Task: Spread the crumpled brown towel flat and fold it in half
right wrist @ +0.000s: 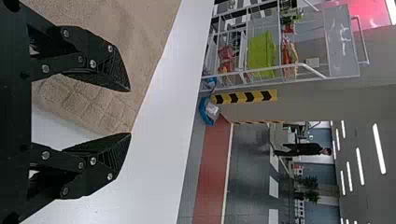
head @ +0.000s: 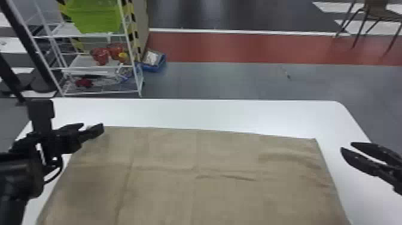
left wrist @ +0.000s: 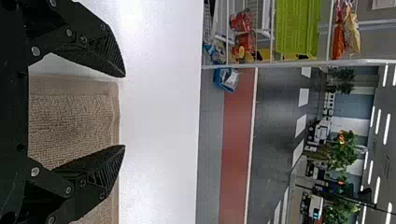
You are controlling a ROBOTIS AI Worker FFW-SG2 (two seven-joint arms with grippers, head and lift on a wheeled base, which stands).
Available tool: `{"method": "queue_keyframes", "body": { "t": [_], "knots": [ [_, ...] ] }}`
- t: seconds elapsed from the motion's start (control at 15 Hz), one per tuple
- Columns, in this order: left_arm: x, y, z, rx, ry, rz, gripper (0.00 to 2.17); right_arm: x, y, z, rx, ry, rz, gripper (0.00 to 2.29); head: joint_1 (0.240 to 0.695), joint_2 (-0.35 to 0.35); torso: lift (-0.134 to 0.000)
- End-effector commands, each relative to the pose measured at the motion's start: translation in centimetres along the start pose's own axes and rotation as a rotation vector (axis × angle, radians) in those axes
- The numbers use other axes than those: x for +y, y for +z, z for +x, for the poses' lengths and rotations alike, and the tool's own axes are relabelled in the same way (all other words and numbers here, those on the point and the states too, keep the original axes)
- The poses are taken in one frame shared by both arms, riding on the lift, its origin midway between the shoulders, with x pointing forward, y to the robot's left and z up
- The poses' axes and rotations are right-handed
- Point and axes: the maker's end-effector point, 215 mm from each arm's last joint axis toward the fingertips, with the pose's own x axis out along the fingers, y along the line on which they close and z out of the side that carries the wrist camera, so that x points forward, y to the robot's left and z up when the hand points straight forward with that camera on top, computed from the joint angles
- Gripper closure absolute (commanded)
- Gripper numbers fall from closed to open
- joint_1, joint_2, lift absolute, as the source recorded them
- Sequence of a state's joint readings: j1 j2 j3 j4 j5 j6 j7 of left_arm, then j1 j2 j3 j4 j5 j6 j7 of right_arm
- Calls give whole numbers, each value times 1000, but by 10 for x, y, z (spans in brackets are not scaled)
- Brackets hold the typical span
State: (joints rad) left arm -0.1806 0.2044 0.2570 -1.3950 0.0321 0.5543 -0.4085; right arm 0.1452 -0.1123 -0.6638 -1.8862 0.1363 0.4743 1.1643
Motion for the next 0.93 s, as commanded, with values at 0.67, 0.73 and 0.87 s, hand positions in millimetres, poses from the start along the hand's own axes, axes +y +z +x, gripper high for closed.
{"method": "queue_keyframes", "body": {
  "t": [0.67,0.73,0.87],
  "knots": [
    [18,-14,-1,55,22,17,701,11,18,2,-16,15,-18,657,695,-7,-122],
    [20,-17,-2,67,24,14,701,13,19,1,-19,17,-20,653,695,-4,-122],
    [21,-22,-3,81,22,14,734,14,20,0,-20,16,-17,657,695,6,-122]
  ]
}}
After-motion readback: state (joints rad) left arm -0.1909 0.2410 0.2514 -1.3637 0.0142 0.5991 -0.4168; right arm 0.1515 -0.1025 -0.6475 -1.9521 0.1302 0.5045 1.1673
